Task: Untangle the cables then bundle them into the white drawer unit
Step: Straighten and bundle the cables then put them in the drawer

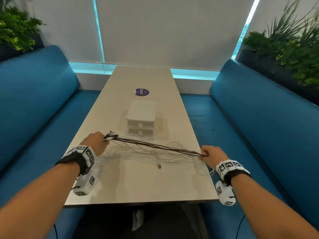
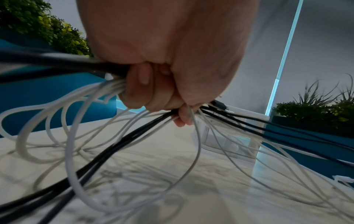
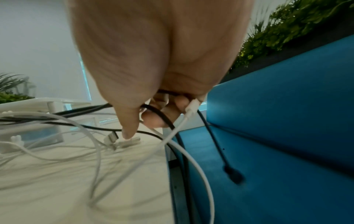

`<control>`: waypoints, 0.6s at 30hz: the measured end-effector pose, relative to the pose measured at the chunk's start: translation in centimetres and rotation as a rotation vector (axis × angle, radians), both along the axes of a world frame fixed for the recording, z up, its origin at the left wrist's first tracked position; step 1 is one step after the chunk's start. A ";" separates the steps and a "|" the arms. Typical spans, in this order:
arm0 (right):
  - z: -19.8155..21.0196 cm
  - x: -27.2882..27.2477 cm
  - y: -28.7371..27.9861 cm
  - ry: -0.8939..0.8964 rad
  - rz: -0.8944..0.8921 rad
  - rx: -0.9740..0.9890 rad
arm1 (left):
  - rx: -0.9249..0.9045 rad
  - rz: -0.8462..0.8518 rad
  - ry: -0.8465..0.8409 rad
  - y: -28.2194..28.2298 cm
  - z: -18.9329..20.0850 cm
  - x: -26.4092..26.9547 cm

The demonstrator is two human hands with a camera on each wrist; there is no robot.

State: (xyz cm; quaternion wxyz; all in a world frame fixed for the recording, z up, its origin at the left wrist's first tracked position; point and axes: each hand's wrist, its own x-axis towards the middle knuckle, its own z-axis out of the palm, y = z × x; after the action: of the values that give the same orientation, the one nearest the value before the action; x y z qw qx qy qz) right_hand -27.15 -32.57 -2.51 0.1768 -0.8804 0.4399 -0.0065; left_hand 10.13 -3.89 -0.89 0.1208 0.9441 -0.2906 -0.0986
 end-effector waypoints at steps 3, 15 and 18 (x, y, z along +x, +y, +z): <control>-0.1 -0.1 -0.1 0.050 0.013 0.002 | -0.010 -0.003 -0.001 -0.1 0.0 -0.1; 1.0 0.4 1.0 0.495 -0.120 -0.089 | -0.029 -0.024 0.024 -0.7 0.3 -1.2; 0.5 -1.1 0.7 0.571 -0.177 -0.073 | -0.036 0.008 0.016 -0.1 0.6 -0.5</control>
State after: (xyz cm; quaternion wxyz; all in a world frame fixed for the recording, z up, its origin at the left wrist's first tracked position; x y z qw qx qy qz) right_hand -28.23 -31.85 -1.98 0.0128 -0.8107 0.5462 0.2103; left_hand 9.63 -4.04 -0.27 0.1403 0.9420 -0.2878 -0.1003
